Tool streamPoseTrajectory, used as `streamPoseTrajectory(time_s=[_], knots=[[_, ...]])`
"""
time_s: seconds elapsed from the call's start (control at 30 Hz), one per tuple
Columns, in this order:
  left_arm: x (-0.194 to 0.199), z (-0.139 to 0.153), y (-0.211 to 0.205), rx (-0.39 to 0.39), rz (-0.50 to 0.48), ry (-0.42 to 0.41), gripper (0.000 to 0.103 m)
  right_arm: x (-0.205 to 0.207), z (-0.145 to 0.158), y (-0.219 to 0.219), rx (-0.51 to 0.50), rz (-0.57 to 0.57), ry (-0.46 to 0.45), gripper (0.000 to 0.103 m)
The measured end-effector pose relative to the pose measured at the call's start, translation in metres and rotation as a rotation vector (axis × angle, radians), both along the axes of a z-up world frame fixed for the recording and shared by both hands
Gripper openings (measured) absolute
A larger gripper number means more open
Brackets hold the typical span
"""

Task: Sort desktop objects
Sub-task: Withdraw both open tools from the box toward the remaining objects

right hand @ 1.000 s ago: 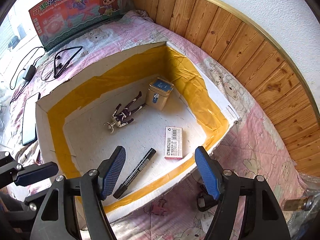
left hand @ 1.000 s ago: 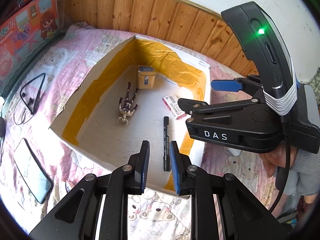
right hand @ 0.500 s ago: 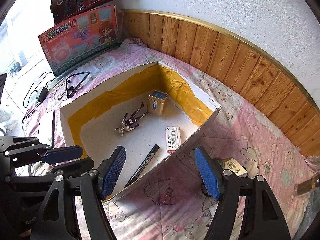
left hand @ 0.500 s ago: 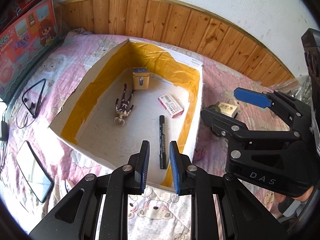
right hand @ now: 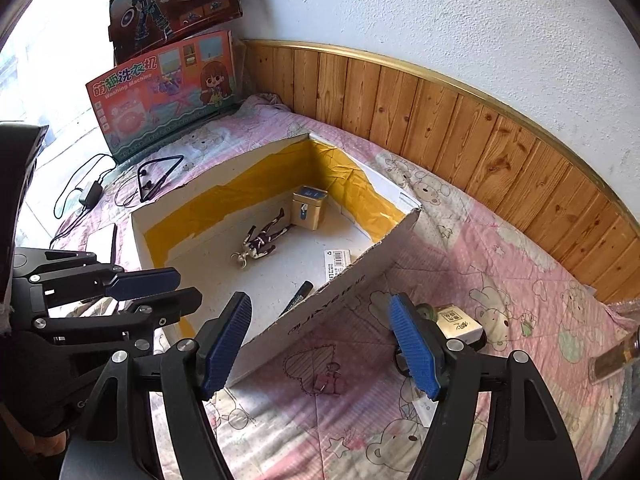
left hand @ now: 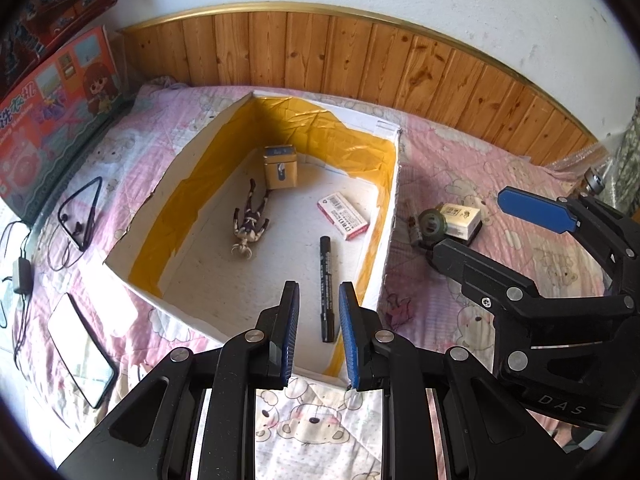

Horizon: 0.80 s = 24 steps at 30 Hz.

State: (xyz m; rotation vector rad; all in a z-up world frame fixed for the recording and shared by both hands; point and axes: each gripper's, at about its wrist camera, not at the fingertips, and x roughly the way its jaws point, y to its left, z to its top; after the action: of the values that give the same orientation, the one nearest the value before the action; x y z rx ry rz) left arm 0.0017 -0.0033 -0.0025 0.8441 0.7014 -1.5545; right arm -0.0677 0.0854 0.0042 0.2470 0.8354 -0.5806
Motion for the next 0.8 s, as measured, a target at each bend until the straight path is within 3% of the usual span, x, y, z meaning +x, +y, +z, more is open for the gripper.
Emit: streamPoseTrajectory(time_s=[0.57,0.8], knots=[[-0.056,-0.002,0.003,-0.024,-0.118,0.049,0.022,-0.065,-0.003,-0.015,0.077,-0.082,-0.087,0.073],[-0.082,-0.029,-0.009,0.059,-0.191,0.077,0.029,-0.099,-0.015,-0.048,0.116,-0.180,-0.103,0.072]])
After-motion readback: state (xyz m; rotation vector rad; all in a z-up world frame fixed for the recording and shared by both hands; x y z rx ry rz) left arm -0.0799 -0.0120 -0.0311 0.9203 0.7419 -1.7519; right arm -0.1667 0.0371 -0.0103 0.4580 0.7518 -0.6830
